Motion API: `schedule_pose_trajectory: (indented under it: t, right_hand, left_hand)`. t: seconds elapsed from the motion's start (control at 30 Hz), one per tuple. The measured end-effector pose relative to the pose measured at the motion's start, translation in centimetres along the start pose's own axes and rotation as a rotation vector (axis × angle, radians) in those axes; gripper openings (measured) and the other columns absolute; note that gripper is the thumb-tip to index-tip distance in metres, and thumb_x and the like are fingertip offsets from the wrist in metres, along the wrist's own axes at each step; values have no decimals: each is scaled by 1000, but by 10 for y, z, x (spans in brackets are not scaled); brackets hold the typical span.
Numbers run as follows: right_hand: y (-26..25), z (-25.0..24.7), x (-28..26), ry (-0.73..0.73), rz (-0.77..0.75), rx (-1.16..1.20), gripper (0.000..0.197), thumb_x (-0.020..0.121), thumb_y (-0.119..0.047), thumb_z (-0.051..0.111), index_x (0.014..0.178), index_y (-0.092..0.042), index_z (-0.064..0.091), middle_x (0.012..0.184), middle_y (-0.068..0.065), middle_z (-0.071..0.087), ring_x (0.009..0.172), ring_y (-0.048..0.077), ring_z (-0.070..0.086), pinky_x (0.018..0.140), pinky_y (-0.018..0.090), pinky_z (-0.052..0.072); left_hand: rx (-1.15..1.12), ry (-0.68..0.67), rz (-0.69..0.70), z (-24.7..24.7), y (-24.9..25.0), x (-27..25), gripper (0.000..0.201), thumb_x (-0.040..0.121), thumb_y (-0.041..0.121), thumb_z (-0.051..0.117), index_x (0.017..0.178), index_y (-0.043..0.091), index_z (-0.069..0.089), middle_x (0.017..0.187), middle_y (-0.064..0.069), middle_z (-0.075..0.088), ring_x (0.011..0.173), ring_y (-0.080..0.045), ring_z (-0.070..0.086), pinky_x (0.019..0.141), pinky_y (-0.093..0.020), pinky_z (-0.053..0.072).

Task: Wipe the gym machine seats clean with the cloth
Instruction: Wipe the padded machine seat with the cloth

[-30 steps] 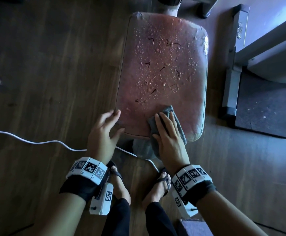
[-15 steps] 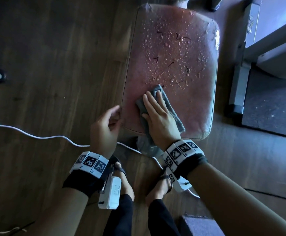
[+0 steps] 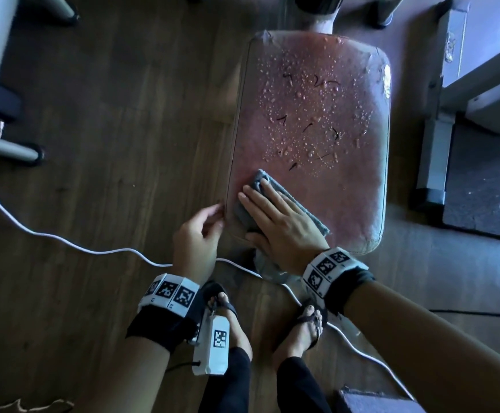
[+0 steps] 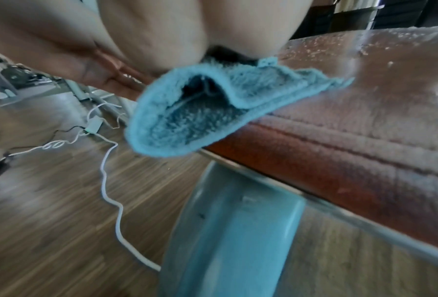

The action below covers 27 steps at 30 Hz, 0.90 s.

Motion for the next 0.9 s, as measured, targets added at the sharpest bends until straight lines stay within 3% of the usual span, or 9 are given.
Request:
schedule_pose_trajectory:
  t: [0.13, 0.23, 0.33, 0.47, 0.63, 0.73, 0.9]
  right_hand:
    - [16, -4, 38, 36, 52, -47, 68, 96, -52, 38, 152, -15, 25, 157, 4, 27, 148, 25, 13, 120, 40, 15]
    - [31, -10, 73, 52, 118, -69, 70, 95, -53, 35, 152, -13, 24, 157, 6, 27, 148, 29, 14, 120, 42, 15]
    - [30, -11, 82, 98, 190, -10, 69, 95, -49, 37, 151, -11, 25, 157, 6, 26, 147, 31, 14, 119, 44, 17]
    - [0, -4, 54, 151, 188, 42, 66, 95, -41, 39, 150, -7, 27, 157, 12, 25, 146, 35, 15, 118, 46, 20]
    - [0, 6, -8, 154, 77, 80, 56, 99, -39, 46, 147, -11, 37, 151, 7, 38, 146, 30, 20, 116, 44, 27]
    - [21, -1, -13, 194, 180, 91, 54, 101, -38, 44, 147, -11, 37, 153, 4, 36, 147, 26, 19, 116, 42, 27]
    - [43, -11, 6, 262, 378, 88, 53, 102, -35, 41, 147, -8, 36, 153, 8, 36, 146, 30, 20, 118, 41, 24]
  left_hand:
    - [88, 5, 5, 2, 8, -1, 29, 90, 10, 62, 118, 15, 69, 105, 4, 74, 97, -7, 68, 90, -27, 52]
    - [78, 1, -37, 3, 13, -2, 29, 88, 9, 64, 116, 16, 69, 97, 6, 74, 87, -3, 68, 85, -24, 52]
    - [73, -15, -44, 5, 11, -2, 29, 90, 11, 62, 118, 16, 69, 97, 5, 74, 88, -4, 68, 85, -26, 53]
    - [97, -12, -20, 3, 9, -5, 33, 89, 6, 58, 119, 15, 68, 103, 3, 74, 98, -14, 69, 88, -31, 52]
    - [147, -6, 5, 11, 14, -15, 43, 91, 5, 60, 133, 11, 59, 124, -5, 67, 114, -19, 62, 90, -12, 37]
    - [141, 2, 13, 15, 15, -17, 44, 92, 9, 62, 136, 11, 56, 129, -6, 64, 119, -20, 59, 92, -12, 35]
    - [150, -21, 41, 12, 13, -11, 43, 92, 11, 62, 135, 11, 56, 128, -4, 61, 118, -19, 58, 93, -20, 39]
Point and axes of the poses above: each hand's wrist, its own x-axis towards the middle knuckle, its own z-axis out of the palm, y = z × x, the point moved 4 cm from there along x, towards the middle knuckle
